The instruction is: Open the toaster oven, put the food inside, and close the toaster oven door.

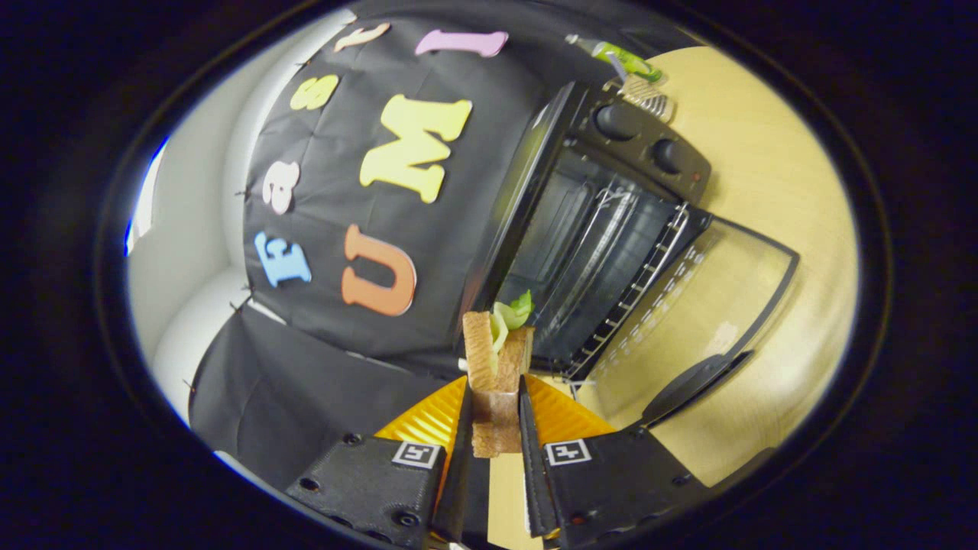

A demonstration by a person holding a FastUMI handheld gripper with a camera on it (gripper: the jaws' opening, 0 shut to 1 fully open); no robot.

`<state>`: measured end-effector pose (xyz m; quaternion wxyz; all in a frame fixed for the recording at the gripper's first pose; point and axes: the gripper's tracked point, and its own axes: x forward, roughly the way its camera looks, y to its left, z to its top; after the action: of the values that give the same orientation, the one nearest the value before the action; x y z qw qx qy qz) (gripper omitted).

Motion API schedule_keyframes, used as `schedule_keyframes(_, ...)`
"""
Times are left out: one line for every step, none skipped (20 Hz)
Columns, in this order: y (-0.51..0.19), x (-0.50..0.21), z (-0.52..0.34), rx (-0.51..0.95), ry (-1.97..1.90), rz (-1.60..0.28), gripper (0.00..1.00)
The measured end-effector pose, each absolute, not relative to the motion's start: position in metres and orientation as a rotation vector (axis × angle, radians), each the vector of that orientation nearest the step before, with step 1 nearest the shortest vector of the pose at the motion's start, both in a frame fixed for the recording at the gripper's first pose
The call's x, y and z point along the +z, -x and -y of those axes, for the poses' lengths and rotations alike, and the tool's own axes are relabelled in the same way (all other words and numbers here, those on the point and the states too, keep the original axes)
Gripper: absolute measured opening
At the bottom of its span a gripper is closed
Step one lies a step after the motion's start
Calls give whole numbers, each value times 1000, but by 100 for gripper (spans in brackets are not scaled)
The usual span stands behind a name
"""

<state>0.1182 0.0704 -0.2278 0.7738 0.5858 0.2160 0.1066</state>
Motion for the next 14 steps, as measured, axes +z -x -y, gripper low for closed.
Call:
schedule_keyframes(-121,-232,-57,185,-1301,-452,37)
schedule_keyframes(-124,-232,-46,144,-1337,-430,36)
schedule_keyframes(-127,-233,-35,111,-1365,-406,36)
schedule_keyframes(-134,-237,-25,73,-1385,-377,36)
schedule_keyframes(-140,-242,-17,30,-1393,-348,36)
schedule_keyframes(-145,-247,-9,-11,-1400,-330,36)
schedule_keyframes(-149,-250,-5,-42,-1410,-310,36)
schedule_keyframes(-154,-252,-2,-60,-1425,-286,37)
schedule_keyframes(-161,-254,1,-74,-1444,-264,37)
schedule_keyframes(-168,-259,1,-90,-1454,-256,36)
schedule_keyframes(-177,-268,2,-109,-1453,-260,37)
schedule_keyframes(-185,-277,0,-123,-1446,-276,37)
schedule_keyframes(-192,-280,1,-128,-1458,-269,37)
schedule_keyframes(-202,-282,1,-128,-1472,-260,37)
